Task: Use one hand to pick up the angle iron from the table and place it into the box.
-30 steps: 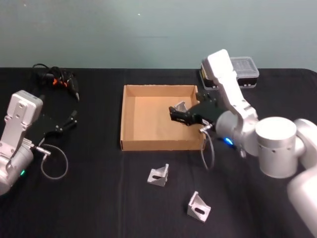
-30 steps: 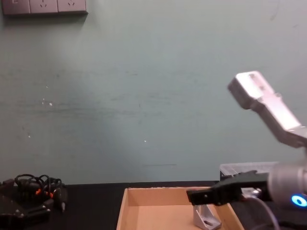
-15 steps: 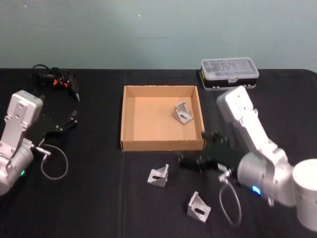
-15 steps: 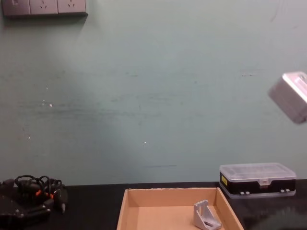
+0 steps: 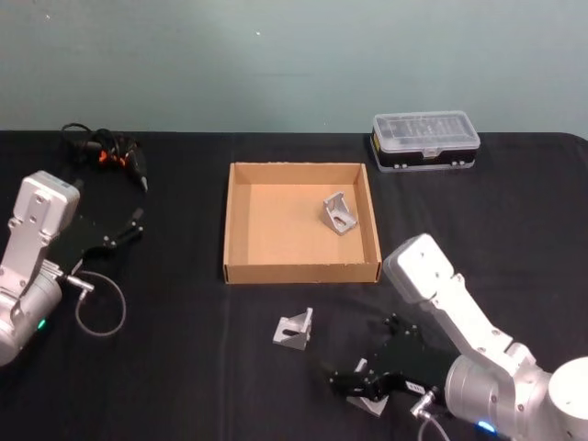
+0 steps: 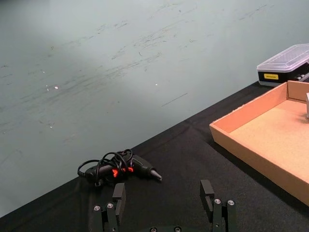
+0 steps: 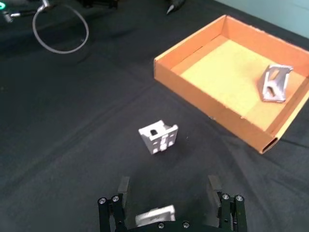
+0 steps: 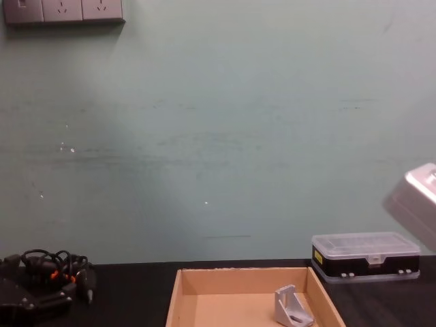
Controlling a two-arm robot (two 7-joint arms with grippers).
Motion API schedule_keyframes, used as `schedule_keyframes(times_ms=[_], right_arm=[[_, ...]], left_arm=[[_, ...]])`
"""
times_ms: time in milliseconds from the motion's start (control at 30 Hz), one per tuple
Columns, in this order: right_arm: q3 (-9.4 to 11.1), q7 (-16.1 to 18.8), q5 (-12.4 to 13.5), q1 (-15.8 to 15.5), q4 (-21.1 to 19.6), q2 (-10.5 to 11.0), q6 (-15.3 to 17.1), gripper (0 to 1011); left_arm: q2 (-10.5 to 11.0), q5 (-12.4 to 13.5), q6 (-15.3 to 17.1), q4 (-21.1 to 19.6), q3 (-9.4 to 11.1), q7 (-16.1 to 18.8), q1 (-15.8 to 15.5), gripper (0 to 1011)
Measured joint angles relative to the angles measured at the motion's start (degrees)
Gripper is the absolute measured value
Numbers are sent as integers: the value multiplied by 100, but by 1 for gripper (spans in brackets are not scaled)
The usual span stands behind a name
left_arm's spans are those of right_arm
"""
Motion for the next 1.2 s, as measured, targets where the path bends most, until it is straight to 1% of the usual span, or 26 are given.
schedule_keyframes(times_ms=[267, 500, 767, 1033, 1067, 1100, 1133, 1200], right_arm=[[38, 61, -106, -202, -159, 41, 57, 1004], [19, 47, -299, -358, -206, 37, 64, 1004], [-71, 46, -493, -369, -34, -78, 60, 1004], [-68, 44, -490, -367, -35, -74, 52, 1004], [-67, 44, -489, -368, -37, -72, 52, 997], [-66, 43, -483, -369, -40, -70, 51, 967], [-65, 43, -480, -369, -42, -69, 51, 967], [-64, 43, -476, -369, -44, -68, 51, 909]], left_arm=[[0, 0, 0, 0, 0, 0, 0, 1011], [0, 0, 0, 0, 0, 0, 0, 1011], [0, 0, 0, 0, 0, 0, 0, 1011], [0, 0, 0, 0, 0, 0, 0, 1011], [0, 0, 0, 0, 0, 0, 0, 1011], [0, 0, 0, 0, 0, 0, 0, 1011], [0, 0, 0, 0, 0, 0, 0, 1011], [0, 0, 0, 0, 0, 0, 0, 1011]])
